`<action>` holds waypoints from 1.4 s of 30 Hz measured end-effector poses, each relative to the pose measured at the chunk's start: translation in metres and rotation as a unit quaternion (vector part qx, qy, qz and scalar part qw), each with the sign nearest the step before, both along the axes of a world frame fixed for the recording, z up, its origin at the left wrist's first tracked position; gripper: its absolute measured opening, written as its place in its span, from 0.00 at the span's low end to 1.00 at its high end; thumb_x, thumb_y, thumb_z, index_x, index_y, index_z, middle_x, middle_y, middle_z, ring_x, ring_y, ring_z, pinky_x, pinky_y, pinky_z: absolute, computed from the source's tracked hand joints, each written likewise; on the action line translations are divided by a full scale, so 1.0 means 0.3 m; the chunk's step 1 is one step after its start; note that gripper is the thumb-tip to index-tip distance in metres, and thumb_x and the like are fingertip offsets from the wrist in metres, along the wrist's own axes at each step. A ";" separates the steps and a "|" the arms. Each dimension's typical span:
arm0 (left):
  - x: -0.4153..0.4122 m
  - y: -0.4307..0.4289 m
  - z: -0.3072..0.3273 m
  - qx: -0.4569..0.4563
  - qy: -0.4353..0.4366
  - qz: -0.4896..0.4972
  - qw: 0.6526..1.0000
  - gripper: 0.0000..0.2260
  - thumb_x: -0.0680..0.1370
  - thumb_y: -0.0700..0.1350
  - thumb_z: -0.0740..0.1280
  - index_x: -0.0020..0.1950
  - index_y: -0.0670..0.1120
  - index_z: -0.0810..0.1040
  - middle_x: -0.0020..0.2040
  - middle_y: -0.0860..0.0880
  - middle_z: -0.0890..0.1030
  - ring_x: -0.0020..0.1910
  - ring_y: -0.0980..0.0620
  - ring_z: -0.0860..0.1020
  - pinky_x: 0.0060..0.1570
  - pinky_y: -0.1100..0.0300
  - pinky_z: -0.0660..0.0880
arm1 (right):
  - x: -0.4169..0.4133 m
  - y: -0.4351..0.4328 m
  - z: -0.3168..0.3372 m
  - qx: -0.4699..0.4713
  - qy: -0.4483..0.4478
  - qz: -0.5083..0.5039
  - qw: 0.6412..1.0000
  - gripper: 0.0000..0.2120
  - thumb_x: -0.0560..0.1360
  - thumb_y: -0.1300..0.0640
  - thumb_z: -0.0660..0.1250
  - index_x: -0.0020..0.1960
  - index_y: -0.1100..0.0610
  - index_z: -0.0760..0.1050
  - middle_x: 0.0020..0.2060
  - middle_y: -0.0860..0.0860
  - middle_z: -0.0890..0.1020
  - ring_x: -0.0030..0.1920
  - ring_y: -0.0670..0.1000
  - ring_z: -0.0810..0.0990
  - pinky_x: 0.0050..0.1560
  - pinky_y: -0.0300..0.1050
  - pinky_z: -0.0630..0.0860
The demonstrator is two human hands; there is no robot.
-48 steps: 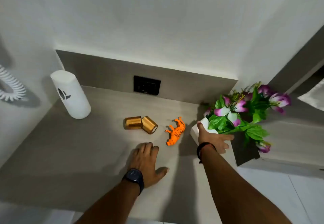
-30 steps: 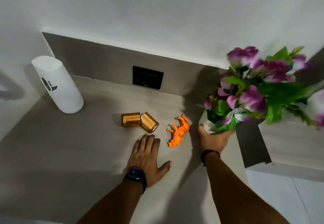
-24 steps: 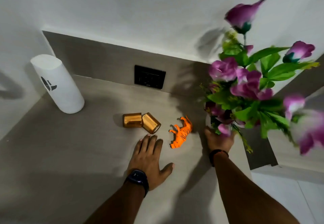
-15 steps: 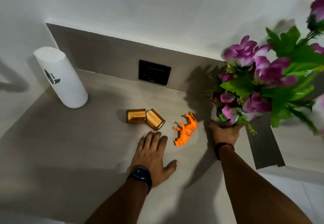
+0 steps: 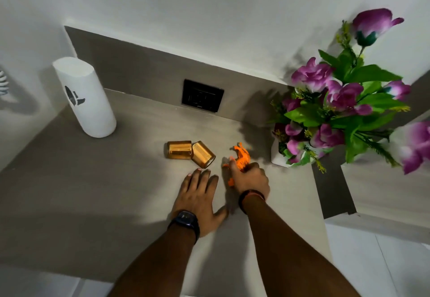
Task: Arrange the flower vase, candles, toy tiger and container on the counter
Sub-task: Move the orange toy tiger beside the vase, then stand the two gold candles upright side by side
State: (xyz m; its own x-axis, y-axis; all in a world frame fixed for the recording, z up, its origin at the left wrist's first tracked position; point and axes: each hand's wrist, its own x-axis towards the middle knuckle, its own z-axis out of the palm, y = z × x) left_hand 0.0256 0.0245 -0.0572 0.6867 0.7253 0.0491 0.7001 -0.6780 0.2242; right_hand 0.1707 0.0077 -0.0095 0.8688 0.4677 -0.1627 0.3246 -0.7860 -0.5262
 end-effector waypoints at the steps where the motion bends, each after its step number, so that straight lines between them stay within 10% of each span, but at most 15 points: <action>1: -0.001 -0.001 0.001 0.000 -0.001 0.000 1.000 0.39 0.70 0.71 0.50 0.74 0.48 0.56 0.76 0.44 0.60 0.74 0.41 0.54 0.72 0.43 0.51 | -0.009 0.013 -0.003 -0.015 -0.009 0.020 1.000 0.31 0.67 0.29 0.60 0.52 0.55 0.75 0.52 0.57 0.80 0.54 0.61 0.77 0.54 0.53 0.75; 8: 0.000 -0.003 0.000 -0.002 -0.008 0.002 1.000 0.39 0.70 0.72 0.50 0.74 0.49 0.56 0.76 0.44 0.60 0.74 0.41 0.53 0.72 0.42 0.52 | 0.031 0.037 0.002 0.055 0.039 -0.050 0.996 0.24 0.69 0.43 0.70 0.54 0.60 0.72 0.50 0.61 0.81 0.50 0.63 0.80 0.47 0.51 0.75; 15: 0.001 0.002 -0.006 -0.003 -0.004 -0.002 1.000 0.39 0.70 0.71 0.51 0.74 0.50 0.54 0.76 0.44 0.59 0.74 0.40 0.52 0.72 0.42 0.52 | 0.117 0.031 0.043 0.051 -0.131 0.025 0.990 0.10 0.79 0.53 0.61 0.53 0.61 0.70 0.46 0.66 0.81 0.47 0.68 0.79 0.46 0.57 0.74; 19: 0.002 0.001 -0.003 -0.004 -0.007 -0.001 1.000 0.38 0.70 0.71 0.51 0.74 0.50 0.54 0.76 0.44 0.59 0.74 0.40 0.52 0.72 0.41 0.51 | 0.126 0.008 0.007 -0.051 -0.202 0.102 0.973 0.17 0.80 0.60 0.55 0.69 0.61 0.62 0.51 0.66 0.77 0.50 0.67 0.79 0.49 0.58 0.74; 32: -0.009 0.006 0.028 -0.033 0.017 -0.022 0.999 0.39 0.71 0.71 0.52 0.74 0.49 0.53 0.76 0.44 0.57 0.74 0.41 0.52 0.72 0.43 0.52 | 0.027 -0.001 0.036 -0.017 -0.252 0.082 0.964 0.36 0.63 0.48 0.72 0.63 0.65 0.64 0.50 0.66 0.77 0.50 0.67 0.75 0.45 0.58 0.75; 38: -0.058 0.136 0.176 0.036 -0.162 -0.052 0.985 0.16 0.72 0.55 0.66 0.54 0.46 0.74 0.53 0.44 0.76 0.50 0.43 0.73 0.48 0.49 0.71 | -0.040 0.087 0.096 0.067 -0.357 0.121 0.924 0.31 0.65 0.44 0.68 0.61 0.61 0.67 0.55 0.62 0.76 0.59 0.64 0.73 0.56 0.59 0.71; 42: -0.110 0.271 0.244 0.091 -0.210 -0.020 0.973 0.11 0.66 0.48 0.68 0.44 0.46 0.72 0.42 0.46 0.74 0.40 0.46 0.71 0.39 0.51 0.71 | -0.081 0.140 0.100 0.106 -0.299 0.187 0.930 0.27 0.66 0.48 0.68 0.61 0.58 0.68 0.53 0.59 0.76 0.56 0.61 0.74 0.54 0.57 0.70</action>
State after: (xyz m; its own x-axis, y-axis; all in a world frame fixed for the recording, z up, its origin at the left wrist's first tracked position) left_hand -0.0075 0.1060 0.0160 0.6067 0.6506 0.4567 0.5447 -0.7587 0.3573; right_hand 0.1464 0.0497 0.0205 0.5440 0.7218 0.4279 0.8389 -0.4580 -0.2941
